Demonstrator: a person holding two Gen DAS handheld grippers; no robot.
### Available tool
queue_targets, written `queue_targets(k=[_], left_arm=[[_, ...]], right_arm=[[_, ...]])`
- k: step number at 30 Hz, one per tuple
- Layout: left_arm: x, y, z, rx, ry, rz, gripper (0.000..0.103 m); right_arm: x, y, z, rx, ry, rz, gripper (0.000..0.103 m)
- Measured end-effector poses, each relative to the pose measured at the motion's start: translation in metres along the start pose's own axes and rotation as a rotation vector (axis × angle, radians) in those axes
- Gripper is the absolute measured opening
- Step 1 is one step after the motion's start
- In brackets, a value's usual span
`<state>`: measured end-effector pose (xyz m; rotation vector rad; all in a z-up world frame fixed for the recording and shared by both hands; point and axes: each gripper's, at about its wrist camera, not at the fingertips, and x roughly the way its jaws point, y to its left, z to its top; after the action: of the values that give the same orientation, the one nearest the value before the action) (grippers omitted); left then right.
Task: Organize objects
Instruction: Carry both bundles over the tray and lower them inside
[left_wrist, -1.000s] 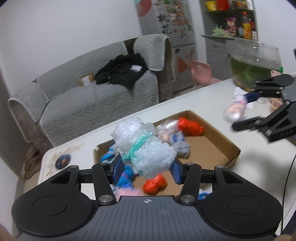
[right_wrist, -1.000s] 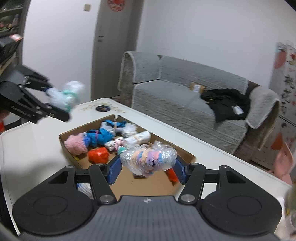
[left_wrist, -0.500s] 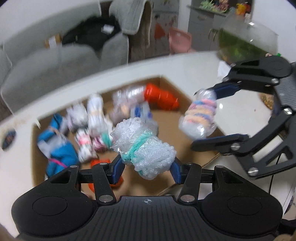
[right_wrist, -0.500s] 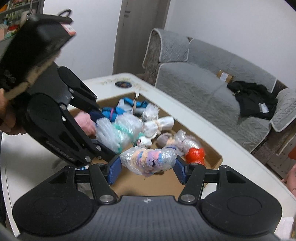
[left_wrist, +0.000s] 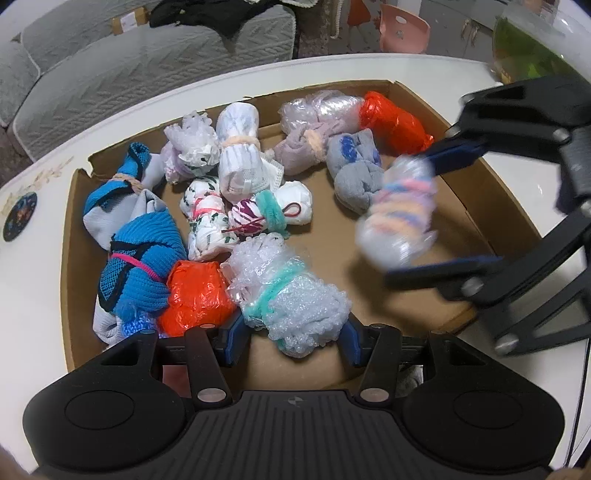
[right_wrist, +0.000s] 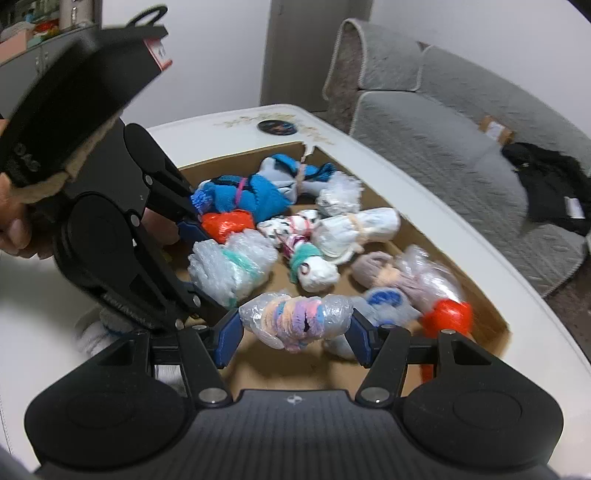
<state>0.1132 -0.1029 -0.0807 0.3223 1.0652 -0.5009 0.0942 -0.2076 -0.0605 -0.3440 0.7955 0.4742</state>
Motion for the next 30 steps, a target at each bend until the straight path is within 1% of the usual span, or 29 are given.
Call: queue_targets(k=[5,8,11,14,18,21,25,27,28,30], left_arm=[[0.003,0.011,0.003,-0.063,-0.006,-0.037,0.059],[0.006,0.012,0.005,-0.078,-0.010,-0.027,0.057],[0.006,0.015,0.005,-0.089,-0.011,-0.032,0.058],[0.001,0.008,0.000,-0.068,-0.016,-0.029,0.059],[0.001,0.001,-0.003,-0.039,-0.018,-0.010,0.060],[-0.001,-0.002,-0.006,-0.012,-0.019,0.012,0.060],[-0.003,-0.002,-0.009,-0.008,-0.022,0.015,0.061],[-0.003,-0.003,-0.010,-0.007,-0.021,0.011,0.063],[-0.003,-0.004,-0.010,-0.002,-0.022,0.008,0.066],[-0.003,-0.006,-0.011,0.006,-0.028,0.013,0.067]], right_arm=[[0.017,-0.001,0.003,-0.052,0.034,0.043,0.056],[0.025,-0.008,0.005,-0.054,0.058,0.073,0.057],[0.025,-0.010,0.007,-0.058,0.067,0.097,0.057],[0.021,-0.022,0.003,0.011,0.056,0.169,0.057],[0.024,-0.026,0.004,0.012,0.068,0.154,0.057],[0.027,-0.016,0.010,-0.034,0.087,0.132,0.057],[0.033,-0.014,0.015,-0.056,0.115,0.117,0.057],[0.035,-0.014,0.019,-0.065,0.136,0.120,0.057],[0.036,-0.014,0.020,-0.068,0.146,0.123,0.057],[0.039,-0.013,0.025,-0.077,0.167,0.126,0.056]])
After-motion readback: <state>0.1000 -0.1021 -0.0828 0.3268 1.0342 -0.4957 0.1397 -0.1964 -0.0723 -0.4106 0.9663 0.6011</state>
